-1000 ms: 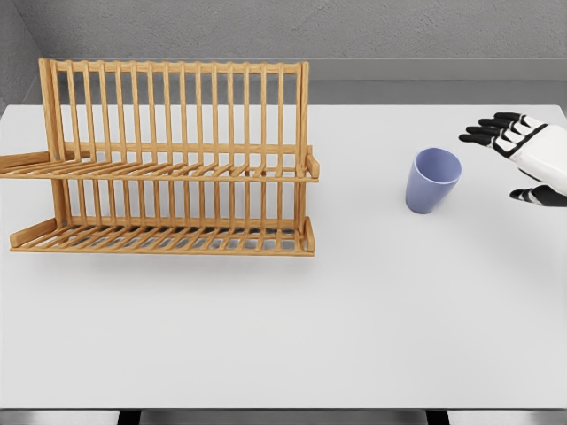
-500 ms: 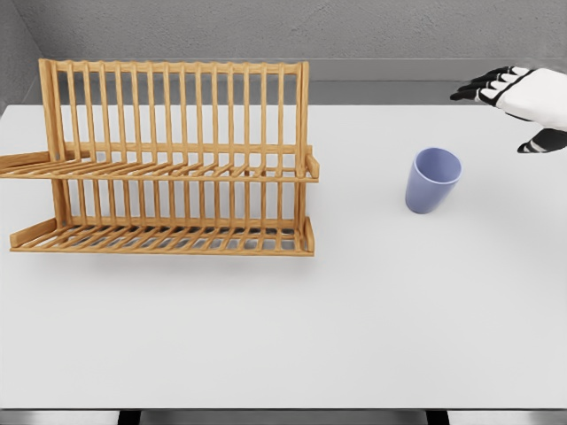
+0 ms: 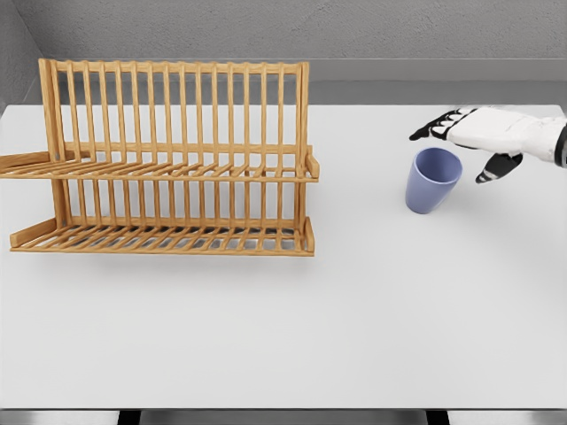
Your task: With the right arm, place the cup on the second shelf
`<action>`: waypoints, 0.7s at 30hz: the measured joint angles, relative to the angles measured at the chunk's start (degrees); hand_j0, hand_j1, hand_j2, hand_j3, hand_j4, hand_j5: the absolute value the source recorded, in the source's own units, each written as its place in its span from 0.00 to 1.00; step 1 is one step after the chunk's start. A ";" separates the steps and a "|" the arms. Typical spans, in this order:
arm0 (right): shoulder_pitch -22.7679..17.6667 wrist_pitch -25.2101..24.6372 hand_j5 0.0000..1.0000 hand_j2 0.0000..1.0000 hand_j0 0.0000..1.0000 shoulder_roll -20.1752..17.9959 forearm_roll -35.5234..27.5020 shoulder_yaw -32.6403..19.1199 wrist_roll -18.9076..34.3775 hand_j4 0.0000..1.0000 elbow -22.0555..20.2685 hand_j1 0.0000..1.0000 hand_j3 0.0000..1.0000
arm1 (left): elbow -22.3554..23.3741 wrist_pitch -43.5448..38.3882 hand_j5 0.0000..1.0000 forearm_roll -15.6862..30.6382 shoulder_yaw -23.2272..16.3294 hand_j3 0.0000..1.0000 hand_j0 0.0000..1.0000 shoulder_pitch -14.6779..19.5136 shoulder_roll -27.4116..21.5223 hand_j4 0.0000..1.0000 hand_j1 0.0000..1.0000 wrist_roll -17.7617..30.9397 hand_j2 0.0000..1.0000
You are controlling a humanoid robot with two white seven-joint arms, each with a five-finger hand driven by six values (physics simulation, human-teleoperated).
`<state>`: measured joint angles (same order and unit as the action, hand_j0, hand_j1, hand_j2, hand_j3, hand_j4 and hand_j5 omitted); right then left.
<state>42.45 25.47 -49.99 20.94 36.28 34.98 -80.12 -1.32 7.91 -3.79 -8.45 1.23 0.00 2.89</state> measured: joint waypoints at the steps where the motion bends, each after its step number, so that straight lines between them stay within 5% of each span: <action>1: 0.09 0.01 1.00 1.00 1.00 0.28 0.00 0.50 0.01 1.00 0.19 1.00 1.00 | 0.00 0.00 1.00 0.00 0.00 1.00 1.00 0.00 0.00 1.00 1.00 0.00 1.00; 21: 2.11 0.04 0.96 0.96 0.96 3.67 0.02 5.35 0.04 0.96 4.90 0.96 0.96 | 0.01 0.00 1.00 0.00 0.00 1.00 1.00 0.00 0.00 1.00 1.00 0.00 1.00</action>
<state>44.56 25.51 -46.32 20.95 41.63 35.02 -75.22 -1.31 7.91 -3.79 -8.45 1.23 0.00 2.89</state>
